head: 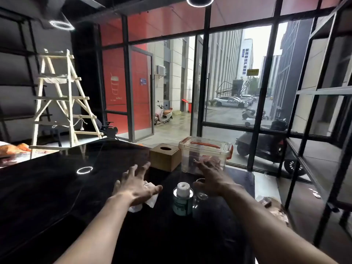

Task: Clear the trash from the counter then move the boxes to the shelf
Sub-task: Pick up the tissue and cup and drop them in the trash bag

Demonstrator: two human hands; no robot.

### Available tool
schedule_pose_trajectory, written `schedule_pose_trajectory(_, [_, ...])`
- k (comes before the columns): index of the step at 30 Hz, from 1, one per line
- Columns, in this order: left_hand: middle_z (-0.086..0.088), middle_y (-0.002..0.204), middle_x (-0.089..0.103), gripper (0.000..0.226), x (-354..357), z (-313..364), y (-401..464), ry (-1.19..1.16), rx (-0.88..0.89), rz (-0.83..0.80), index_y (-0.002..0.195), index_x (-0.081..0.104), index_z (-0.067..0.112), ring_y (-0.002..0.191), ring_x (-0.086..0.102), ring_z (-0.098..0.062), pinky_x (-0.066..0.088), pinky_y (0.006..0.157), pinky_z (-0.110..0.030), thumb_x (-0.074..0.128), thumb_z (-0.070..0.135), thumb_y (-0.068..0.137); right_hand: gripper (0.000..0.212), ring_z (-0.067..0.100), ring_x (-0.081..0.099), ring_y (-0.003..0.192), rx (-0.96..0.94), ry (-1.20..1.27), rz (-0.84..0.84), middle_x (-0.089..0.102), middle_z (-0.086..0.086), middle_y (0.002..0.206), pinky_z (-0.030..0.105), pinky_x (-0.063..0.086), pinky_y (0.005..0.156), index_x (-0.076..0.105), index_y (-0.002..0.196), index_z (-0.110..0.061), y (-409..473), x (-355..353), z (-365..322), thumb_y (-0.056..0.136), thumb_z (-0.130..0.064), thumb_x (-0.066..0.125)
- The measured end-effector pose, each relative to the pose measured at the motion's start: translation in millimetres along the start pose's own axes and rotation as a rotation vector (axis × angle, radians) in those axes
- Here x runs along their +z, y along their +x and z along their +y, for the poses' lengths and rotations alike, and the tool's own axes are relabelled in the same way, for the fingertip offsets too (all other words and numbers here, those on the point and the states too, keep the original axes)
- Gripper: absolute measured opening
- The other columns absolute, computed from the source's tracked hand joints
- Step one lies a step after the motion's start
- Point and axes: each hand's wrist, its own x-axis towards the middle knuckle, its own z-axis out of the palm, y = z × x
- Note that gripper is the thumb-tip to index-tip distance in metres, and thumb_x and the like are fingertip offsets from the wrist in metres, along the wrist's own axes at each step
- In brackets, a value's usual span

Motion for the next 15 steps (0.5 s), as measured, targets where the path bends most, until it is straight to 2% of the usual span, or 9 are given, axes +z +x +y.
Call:
schedule_pose_trajectory(3, [0.000,0.165,0.002,0.099,9,-5,-3,0.017,-0.044,-0.129,0.150,0.005,0.055,0.149,0.013,-0.036,0.025,0.113,-0.060,0.058,0.080,0.070,0.086,0.030,0.032,0.146,0.037,-0.025,-0.120,0.026,0.005,0.165,0.049,0.036,0.117,0.019,0.156,-0.041,3,12,8,0.087,-0.046,0.069])
schedule_pose_trajectory(6, [-0.001,0.158,0.023,0.090,22,-10,-4,0.062,-0.050,-0.130,0.149,0.018,0.052,0.142,0.032,-0.031,0.037,0.107,-0.053,0.061,0.073,0.073,0.082,0.029,0.043,0.140,0.058,-0.006,-0.175,0.035,0.004,0.159,0.044,0.042,0.112,0.030,0.154,-0.041,1,24,11,0.084,-0.039,0.073])
schedule_pose_trajectory(8, [0.002,0.142,0.044,0.076,27,-10,-5,0.096,-0.030,-0.070,0.143,0.034,0.048,0.129,0.047,-0.025,0.045,0.100,-0.045,0.063,0.066,0.075,0.076,0.028,0.052,0.133,0.048,0.028,-0.142,0.043,0.005,0.152,0.042,0.046,0.108,0.039,0.150,-0.038,-1,27,12,0.083,-0.034,0.074])
schedule_pose_trajectory(10, [0.004,0.123,0.057,0.055,29,-7,-9,0.103,-0.013,-0.010,0.129,0.050,0.044,0.117,0.057,-0.021,0.049,0.092,-0.039,0.066,0.056,0.078,0.066,0.030,0.059,0.121,0.038,0.037,-0.089,0.051,0.006,0.140,0.042,0.051,0.101,0.050,0.143,-0.036,-2,28,13,0.082,-0.027,0.075])
schedule_pose_trajectory(12, [0.007,0.113,0.064,0.038,29,-5,-10,0.074,-0.006,0.053,0.116,0.058,0.040,0.109,0.062,-0.019,0.051,0.086,-0.035,0.068,0.045,0.080,0.057,0.030,0.061,0.115,0.033,0.050,-0.037,0.054,0.007,0.135,0.040,0.053,0.095,0.057,0.135,-0.033,-4,27,12,0.082,-0.020,0.075])
schedule_pose_trajectory(15, [0.009,0.104,0.065,0.027,28,-7,-10,0.013,-0.027,0.109,0.105,0.061,0.036,0.104,0.064,-0.020,0.050,0.080,-0.032,0.070,0.036,0.079,0.053,0.033,0.059,0.118,0.030,0.117,0.088,0.053,0.011,0.138,0.047,0.051,0.100,0.060,0.132,-0.026,-5,17,7,0.082,-0.017,0.076])
